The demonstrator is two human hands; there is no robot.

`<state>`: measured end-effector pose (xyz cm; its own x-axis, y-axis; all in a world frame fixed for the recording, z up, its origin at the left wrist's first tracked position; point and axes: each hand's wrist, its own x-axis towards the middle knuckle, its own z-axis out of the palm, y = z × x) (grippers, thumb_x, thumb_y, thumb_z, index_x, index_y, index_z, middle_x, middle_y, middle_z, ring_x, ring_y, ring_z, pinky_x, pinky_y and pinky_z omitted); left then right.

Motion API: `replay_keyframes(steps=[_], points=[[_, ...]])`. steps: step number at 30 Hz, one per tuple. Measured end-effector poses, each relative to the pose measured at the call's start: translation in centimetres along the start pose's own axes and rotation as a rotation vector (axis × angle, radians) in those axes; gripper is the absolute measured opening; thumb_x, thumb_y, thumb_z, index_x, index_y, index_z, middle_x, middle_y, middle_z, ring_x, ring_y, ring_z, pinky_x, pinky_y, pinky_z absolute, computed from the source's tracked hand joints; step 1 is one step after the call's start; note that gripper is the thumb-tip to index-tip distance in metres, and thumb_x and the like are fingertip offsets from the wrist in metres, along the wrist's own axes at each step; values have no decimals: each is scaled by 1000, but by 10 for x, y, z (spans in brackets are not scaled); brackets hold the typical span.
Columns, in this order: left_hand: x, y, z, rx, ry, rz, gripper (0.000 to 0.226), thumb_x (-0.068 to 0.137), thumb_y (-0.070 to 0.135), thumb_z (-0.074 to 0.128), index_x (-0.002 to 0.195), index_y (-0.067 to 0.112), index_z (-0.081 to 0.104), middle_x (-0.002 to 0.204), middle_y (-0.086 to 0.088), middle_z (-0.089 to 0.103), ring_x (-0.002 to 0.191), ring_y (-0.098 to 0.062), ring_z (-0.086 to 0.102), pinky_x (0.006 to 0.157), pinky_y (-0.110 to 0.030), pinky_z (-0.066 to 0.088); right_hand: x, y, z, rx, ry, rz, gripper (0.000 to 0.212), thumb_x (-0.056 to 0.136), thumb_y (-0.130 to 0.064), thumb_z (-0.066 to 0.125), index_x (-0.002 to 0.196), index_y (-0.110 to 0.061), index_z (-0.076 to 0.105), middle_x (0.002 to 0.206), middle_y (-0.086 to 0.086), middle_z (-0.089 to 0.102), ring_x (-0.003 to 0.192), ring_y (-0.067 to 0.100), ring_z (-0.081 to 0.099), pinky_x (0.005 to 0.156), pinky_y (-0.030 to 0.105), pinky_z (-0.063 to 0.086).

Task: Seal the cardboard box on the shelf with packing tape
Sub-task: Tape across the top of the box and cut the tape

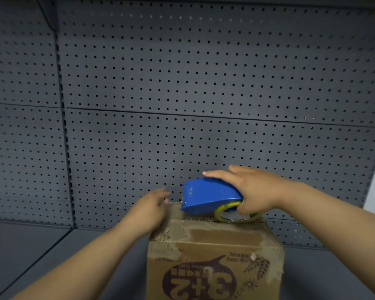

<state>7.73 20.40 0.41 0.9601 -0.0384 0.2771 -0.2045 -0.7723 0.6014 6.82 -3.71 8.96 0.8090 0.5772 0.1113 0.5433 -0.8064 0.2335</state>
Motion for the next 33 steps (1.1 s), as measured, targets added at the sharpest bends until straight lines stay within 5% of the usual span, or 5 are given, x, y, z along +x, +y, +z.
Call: replay_keyframes(steps=[3,5,10,16,33], points=[[-12,16,4,65,-342,114,46,101,28,27,146,26,29,153,-2,33,141,-18,31,104,-21,31,1,3,-1,37,-4,-32,79,77,-32,63,134,-53,12,103,-6,35,94,13,40,63,23,34],[-17,16,9,162,-417,156,49,101,31,23,149,25,20,159,-4,18,146,-17,15,112,-22,19,3,4,0,55,-8,-60,76,78,-31,63,134,-55,16,104,-6,33,94,13,38,64,21,34],[-18,9,14,306,-436,204,51,100,35,21,149,21,19,161,-2,4,148,-11,0,116,-21,2,4,1,4,108,-20,-104,80,77,-32,65,136,-56,17,115,-4,32,101,13,37,84,29,43],[-23,6,18,352,-407,209,52,99,37,20,149,22,16,161,1,3,147,-9,-3,115,-21,0,-5,13,3,100,-117,-83,90,76,-31,68,128,-68,4,91,-13,30,83,12,45,68,26,45],[-25,19,21,339,-423,98,55,99,37,24,151,26,7,160,8,6,146,-4,5,115,-20,3,-38,67,8,207,-127,-104,100,74,-22,63,107,-82,-11,100,-4,35,84,16,49,71,32,52]])
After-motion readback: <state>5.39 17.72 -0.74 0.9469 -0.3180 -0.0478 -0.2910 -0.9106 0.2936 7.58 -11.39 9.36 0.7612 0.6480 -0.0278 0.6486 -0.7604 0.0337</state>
